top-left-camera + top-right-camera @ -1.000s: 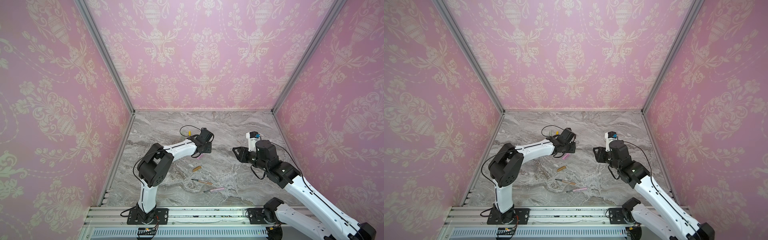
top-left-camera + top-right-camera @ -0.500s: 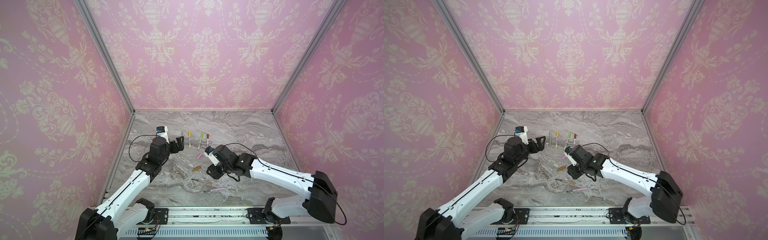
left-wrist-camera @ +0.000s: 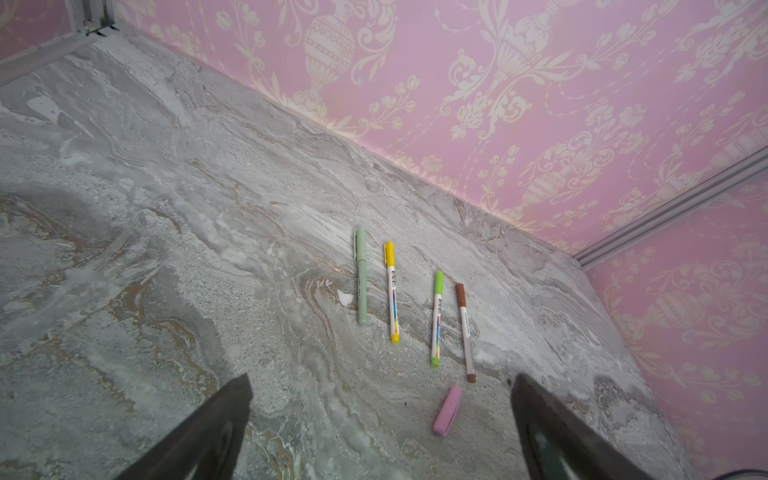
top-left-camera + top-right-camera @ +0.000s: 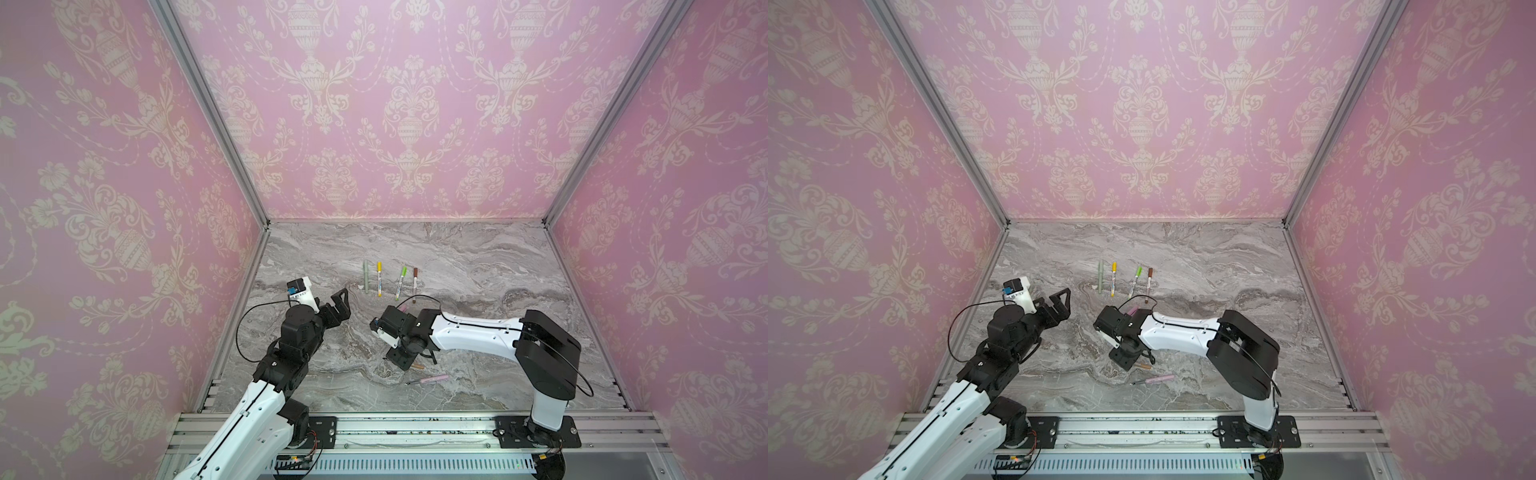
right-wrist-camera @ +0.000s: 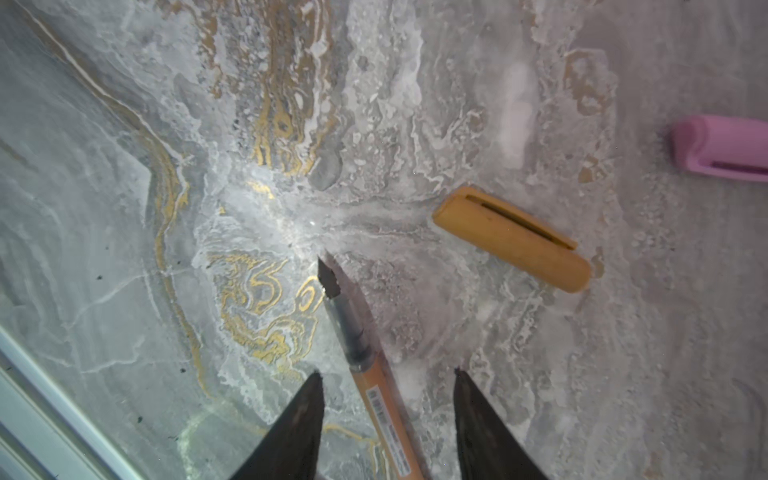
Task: Insert the pens into the pen caps
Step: 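Release the brown-capped pen with left gripper while right gripper moves over the wooden fountain pen, then grasp the wooden fountain pen with right gripper and lift it upright toward left gripper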
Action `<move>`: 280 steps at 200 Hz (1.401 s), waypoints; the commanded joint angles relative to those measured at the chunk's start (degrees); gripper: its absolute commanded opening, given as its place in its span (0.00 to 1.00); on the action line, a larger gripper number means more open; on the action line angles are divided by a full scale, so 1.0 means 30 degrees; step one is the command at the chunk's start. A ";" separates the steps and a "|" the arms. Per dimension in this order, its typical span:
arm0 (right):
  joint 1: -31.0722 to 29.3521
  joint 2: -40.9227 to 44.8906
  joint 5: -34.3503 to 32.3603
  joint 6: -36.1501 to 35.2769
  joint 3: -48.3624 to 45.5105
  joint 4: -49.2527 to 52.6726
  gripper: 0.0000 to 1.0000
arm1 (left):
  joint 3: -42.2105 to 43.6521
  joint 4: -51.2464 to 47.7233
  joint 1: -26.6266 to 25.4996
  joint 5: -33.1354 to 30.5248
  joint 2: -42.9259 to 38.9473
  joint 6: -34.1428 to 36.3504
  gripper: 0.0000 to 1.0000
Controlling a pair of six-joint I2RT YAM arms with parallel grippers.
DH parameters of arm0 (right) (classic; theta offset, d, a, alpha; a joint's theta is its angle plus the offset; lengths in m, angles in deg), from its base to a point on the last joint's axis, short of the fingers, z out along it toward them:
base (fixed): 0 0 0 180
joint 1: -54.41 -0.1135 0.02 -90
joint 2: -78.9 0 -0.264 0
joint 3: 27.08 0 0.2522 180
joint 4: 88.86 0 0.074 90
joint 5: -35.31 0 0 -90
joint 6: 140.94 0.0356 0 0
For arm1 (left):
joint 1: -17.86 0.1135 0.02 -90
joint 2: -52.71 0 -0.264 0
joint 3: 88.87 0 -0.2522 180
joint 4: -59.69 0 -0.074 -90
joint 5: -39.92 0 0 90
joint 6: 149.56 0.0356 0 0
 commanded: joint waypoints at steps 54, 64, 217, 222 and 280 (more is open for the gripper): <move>-0.0517 -0.1749 -0.0160 -0.0465 0.0878 0.0678 0.34 | 0.0063 -0.0055 0.0370 -0.0304 0.0313 -0.0344 0.99; -0.0532 -0.1867 -0.0150 -0.0466 0.0886 0.0610 0.26 | 0.0078 -0.0083 0.0371 -0.0253 0.0248 -0.0378 0.99; 0.5950 0.9938 0.3477 0.9055 -0.2650 -0.7849 0.02 | -0.0641 0.5828 0.0300 1.0629 0.1126 -0.0554 0.92; 0.6245 1.0250 0.3735 0.9405 -0.2896 -0.8174 0.01 | -0.0827 0.6002 0.0244 1.1309 0.1649 -0.0787 0.90; 0.6900 1.0859 0.5110 1.1084 -0.3215 -0.9259 0.01 | -0.3341 0.6138 -0.4281 1.2197 0.6678 0.1048 0.89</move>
